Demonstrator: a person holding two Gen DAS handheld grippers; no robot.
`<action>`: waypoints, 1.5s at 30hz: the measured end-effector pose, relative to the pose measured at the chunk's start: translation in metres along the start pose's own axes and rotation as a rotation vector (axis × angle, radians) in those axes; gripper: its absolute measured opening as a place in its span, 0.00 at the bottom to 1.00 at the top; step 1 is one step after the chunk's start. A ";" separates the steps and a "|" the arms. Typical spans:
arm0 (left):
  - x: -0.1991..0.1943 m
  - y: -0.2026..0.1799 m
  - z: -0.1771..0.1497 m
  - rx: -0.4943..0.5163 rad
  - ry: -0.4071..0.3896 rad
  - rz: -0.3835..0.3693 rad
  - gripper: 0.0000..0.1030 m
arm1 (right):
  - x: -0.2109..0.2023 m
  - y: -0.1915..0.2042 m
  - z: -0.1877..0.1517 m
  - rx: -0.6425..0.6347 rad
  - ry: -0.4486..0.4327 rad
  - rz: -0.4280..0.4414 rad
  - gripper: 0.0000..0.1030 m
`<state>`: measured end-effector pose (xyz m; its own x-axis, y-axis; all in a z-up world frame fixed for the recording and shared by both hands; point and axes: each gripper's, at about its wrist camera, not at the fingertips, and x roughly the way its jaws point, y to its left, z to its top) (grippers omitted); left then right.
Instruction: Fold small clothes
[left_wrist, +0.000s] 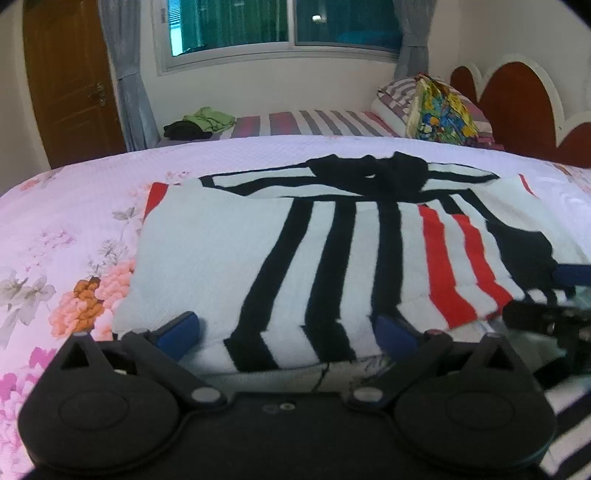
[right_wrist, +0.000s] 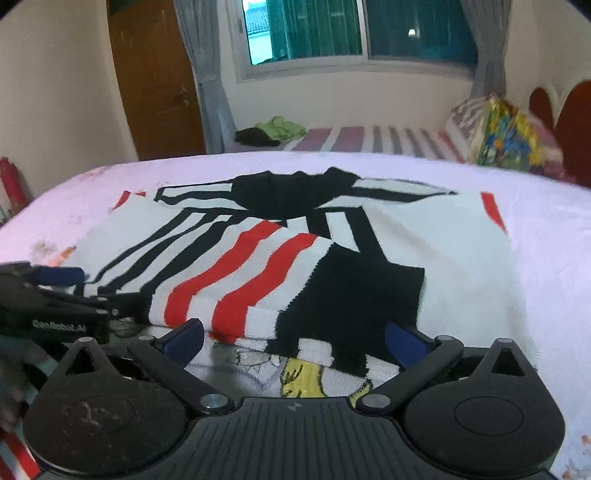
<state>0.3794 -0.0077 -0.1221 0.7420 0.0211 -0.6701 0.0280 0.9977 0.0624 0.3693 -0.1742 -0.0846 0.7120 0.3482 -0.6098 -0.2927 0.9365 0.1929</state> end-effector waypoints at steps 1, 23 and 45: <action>-0.005 0.001 -0.001 0.012 -0.006 -0.003 0.98 | -0.007 -0.002 0.000 0.029 -0.014 -0.001 1.00; -0.120 0.037 -0.089 -0.002 0.020 0.004 0.93 | -0.146 -0.035 -0.065 0.260 0.036 -0.072 1.00; -0.186 0.117 -0.198 -0.586 0.220 -0.629 0.62 | -0.247 -0.068 -0.180 0.669 0.196 0.225 0.68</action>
<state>0.1117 0.1184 -0.1367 0.5579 -0.5901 -0.5836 -0.0050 0.7008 -0.7134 0.0985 -0.3313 -0.0855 0.5349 0.5799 -0.6144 0.0784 0.6900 0.7196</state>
